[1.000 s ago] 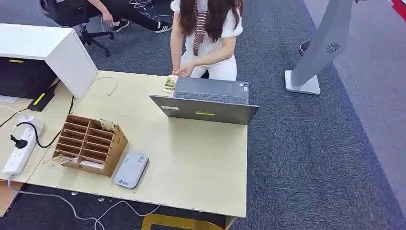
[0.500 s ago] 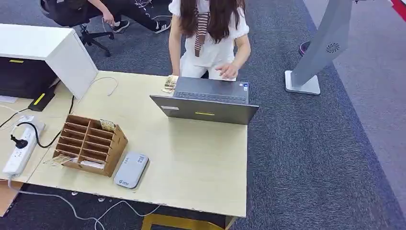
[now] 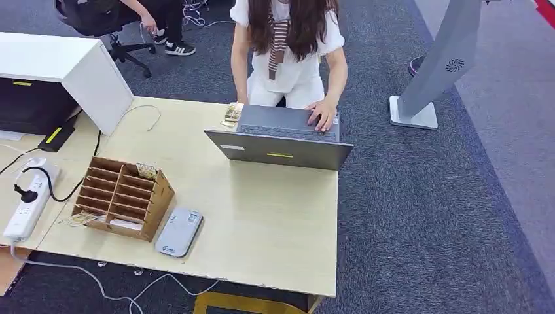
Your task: Pass the card to the sensor for recognition and then transmit it.
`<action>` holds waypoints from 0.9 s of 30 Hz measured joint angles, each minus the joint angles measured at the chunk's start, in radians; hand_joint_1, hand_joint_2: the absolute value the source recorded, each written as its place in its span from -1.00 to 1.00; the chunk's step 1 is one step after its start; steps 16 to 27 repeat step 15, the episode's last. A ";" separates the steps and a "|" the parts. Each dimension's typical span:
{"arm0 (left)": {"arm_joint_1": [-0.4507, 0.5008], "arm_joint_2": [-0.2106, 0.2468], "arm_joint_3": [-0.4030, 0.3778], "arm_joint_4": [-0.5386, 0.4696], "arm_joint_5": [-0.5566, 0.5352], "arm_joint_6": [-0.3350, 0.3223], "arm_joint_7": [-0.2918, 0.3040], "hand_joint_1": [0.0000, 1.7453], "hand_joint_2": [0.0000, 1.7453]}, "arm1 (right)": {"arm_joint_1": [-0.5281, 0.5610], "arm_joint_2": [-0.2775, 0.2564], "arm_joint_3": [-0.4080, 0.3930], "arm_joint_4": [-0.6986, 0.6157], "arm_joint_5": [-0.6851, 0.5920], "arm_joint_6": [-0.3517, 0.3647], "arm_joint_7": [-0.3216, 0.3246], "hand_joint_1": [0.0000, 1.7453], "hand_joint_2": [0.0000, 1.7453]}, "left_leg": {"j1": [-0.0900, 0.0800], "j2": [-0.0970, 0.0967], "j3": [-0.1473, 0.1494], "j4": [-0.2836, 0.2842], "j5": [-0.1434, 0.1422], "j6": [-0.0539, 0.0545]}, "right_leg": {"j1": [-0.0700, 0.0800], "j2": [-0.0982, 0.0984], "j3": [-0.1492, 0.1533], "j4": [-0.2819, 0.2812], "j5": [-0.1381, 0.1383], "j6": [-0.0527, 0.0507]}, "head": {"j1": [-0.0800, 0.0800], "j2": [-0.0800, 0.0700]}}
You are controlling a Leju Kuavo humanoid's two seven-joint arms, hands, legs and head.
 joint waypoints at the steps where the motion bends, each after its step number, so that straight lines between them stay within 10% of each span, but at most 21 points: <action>1: 0.004 0.003 -0.031 0.000 0.003 0.000 0.002 -1.00 1.00 | 0.004 -0.003 -0.015 -0.005 0.007 0.006 -0.004 -1.00 1.00 | 0.000 0.000 0.000 0.000 0.000 0.000 | 0.000 0.000 0.000 0.000 0.000 0.000 | 0.000 0.000; 2: 0.009 0.007 -0.065 0.000 0.006 0.000 0.004 -1.00 1.00 | 0.011 -0.005 -0.032 -0.011 0.018 0.014 -0.010 -1.00 1.00 | 0.000 0.000 0.000 0.000 0.000 0.000 | 0.000 0.000 0.000 0.000 0.000 0.000 | 0.000 0.000; 3: 0.015 0.011 -0.098 0.000 0.008 0.000 0.005 -1.00 -1.00 | 0.017 -0.008 -0.053 -0.019 0.028 0.023 -0.015 -1.00 -1.00 | 0.000 0.000 0.000 0.000 0.000 0.000 | 0.000 0.000 0.000 0.000 0.000 0.000 | 0.000 0.000; 15: 0.070 0.056 -0.463 -0.003 0.042 0.004 0.025 -1.00 -1.00 | 0.089 -0.032 -0.277 -0.098 0.135 0.118 -0.077 -1.00 -1.00 | 0.000 0.000 0.000 0.000 0.000 0.000 | 0.000 0.000 0.000 0.000 0.000 0.000 | 0.000 0.000; 27: 0.070 0.056 -0.463 -0.003 0.042 0.004 0.025 -1.00 -1.00 | 0.089 -0.032 -0.277 -0.098 0.135 0.118 -0.077 -1.00 -1.00 | 0.000 0.000 0.000 0.000 0.000 0.000 | 0.000 0.000 0.000 0.000 0.000 0.000 | 0.000 0.000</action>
